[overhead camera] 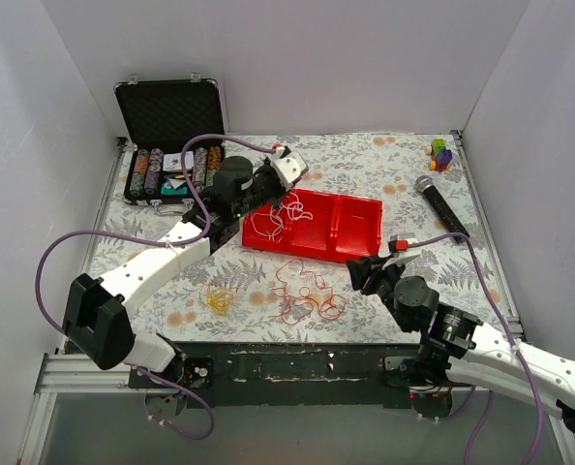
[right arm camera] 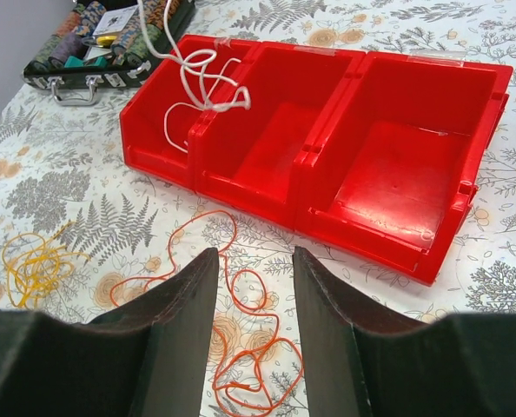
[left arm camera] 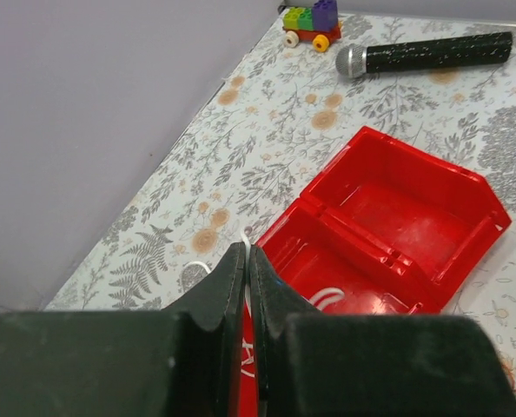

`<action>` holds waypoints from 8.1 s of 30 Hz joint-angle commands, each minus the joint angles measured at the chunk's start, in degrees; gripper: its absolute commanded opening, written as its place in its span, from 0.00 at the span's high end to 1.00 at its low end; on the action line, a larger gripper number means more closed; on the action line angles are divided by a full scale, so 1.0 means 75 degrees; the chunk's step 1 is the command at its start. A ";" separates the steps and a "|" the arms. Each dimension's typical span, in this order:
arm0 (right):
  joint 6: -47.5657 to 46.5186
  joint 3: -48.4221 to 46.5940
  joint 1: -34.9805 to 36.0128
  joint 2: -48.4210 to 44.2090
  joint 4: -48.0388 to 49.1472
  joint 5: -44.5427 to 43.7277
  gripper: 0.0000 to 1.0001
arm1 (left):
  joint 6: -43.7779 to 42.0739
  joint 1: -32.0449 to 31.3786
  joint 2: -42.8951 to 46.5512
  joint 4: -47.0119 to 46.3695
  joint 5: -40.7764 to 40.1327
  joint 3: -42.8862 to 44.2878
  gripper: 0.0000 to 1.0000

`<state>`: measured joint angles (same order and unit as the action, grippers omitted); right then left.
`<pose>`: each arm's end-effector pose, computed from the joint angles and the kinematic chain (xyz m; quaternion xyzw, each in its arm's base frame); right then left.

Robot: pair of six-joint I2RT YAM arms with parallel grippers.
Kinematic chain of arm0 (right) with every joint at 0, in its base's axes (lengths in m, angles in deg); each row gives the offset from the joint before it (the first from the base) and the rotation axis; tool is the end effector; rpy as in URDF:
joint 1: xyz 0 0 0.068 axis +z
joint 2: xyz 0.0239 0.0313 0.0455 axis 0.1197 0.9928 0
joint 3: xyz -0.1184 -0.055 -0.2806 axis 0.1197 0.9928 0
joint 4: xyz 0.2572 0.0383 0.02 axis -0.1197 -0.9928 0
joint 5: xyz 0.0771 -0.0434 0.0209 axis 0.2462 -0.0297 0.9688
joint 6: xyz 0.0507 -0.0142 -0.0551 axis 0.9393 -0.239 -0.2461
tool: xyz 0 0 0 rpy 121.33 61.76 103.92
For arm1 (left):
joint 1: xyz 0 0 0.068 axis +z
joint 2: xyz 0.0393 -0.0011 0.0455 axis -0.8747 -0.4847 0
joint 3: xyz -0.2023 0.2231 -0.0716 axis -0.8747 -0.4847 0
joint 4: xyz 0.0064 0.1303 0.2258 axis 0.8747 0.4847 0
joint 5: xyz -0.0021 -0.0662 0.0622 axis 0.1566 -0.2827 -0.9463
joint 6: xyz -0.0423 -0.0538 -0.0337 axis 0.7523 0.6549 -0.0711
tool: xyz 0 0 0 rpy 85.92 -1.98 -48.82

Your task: Untangle the cables

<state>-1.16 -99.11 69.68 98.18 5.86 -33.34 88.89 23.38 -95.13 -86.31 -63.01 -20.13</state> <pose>0.0968 0.0970 0.2712 -0.0107 0.7416 0.2427 0.6253 0.2760 -0.2331 0.3919 0.2254 0.7308 -0.3694 0.5278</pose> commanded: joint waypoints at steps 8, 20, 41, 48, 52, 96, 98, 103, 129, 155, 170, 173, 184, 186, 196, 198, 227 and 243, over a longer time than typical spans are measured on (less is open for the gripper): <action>0.0081 0.0068 0.0028 0.0227 0.0391 -0.0048 0.52 | -0.0322 0.0692 0.0706 -0.1395 -0.1119 -0.0838 1.00; 0.0022 -0.0037 0.0028 0.0638 0.0661 0.0116 0.53 | -0.0087 0.1197 0.0495 -0.1267 -0.0816 -0.0732 1.00; 0.0046 0.0139 0.0028 0.0368 0.0497 0.0023 0.52 | -0.0544 0.1197 0.0108 -0.1395 -0.0522 -0.1717 1.00; 0.0116 0.0174 0.0028 0.0356 0.0509 0.0034 0.52 | -0.0322 0.1185 -0.0044 -0.0869 0.0309 -0.1705 0.99; 0.0116 0.0197 0.0028 0.0321 0.0521 -0.0024 0.52 | 0.0088 0.1162 -0.0313 -0.0341 0.0953 -0.1425 1.00; -0.0071 -0.0096 0.0016 0.1235 0.1130 0.0925 0.46 | -0.2876 0.1337 0.2652 0.6199 0.1482 -0.3192 0.41; -0.0060 -0.0107 0.0005 0.1259 0.1130 0.0937 0.46 | -0.2923 0.1337 0.2453 0.6036 0.1447 -0.3357 0.43; -0.0060 -0.0119 0.0005 0.1282 0.1107 0.0984 0.45 | -0.2853 0.1326 0.1656 0.5555 0.1541 -0.3358 0.37; -0.0165 -0.0037 0.0005 0.1154 0.1095 0.1007 0.45 | -0.3404 0.1314 0.0518 0.4265 -0.0041 -0.3955 0.68; -0.0107 -0.0084 -0.0007 0.0884 0.0989 0.1019 0.45 | -0.2724 0.1044 0.0402 0.6843 0.0228 -0.2126 0.39; -0.0107 0.0080 -0.0007 0.0650 0.0919 0.0843 0.45 | -0.2993 0.1044 -0.0548 0.6082 -0.0568 -0.2900 0.47; -0.0130 0.0115 0.0005 0.0579 0.0896 0.0820 0.45 | -0.3029 0.1044 -0.0677 0.5894 -0.0674 -0.2936 0.56; -0.0118 0.0139 0.0005 0.0357 0.0802 0.0808 0.45 | -0.3041 0.1033 -0.0713 0.6093 -0.0651 -0.2690 1.00; -0.0118 0.0139 -0.0007 0.0333 0.0790 0.0819 0.45 | -0.2912 0.1009 -0.0549 0.6198 -0.0452 -0.2410 1.00; -0.0118 0.0057 0.0005 0.0321 0.0767 0.0855 0.46 | -0.1635 0.0529 0.0213 0.7124 0.0755 -0.0009 1.00; -0.0107 0.0057 -0.0007 0.0310 0.0767 0.0913 0.46 | -0.1401 0.0424 0.0319 0.7299 0.0873 0.0507 1.00; -0.1641 -0.1947 0.0028 0.3473 0.3239 0.4358 0.26 | 0.0264 -0.0175 0.0729 0.8167 0.2607 0.3860 1.00; -0.3258 -0.2662 0.0239 0.4293 0.2970 0.4194 0.27 | 0.0545 -0.0292 0.0202 0.8952 0.3169 0.5255 1.00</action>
<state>-21.18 -115.54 70.44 128.67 26.17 -1.27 91.21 21.50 -93.09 -21.16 -42.03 15.43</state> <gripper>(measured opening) 0.740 0.010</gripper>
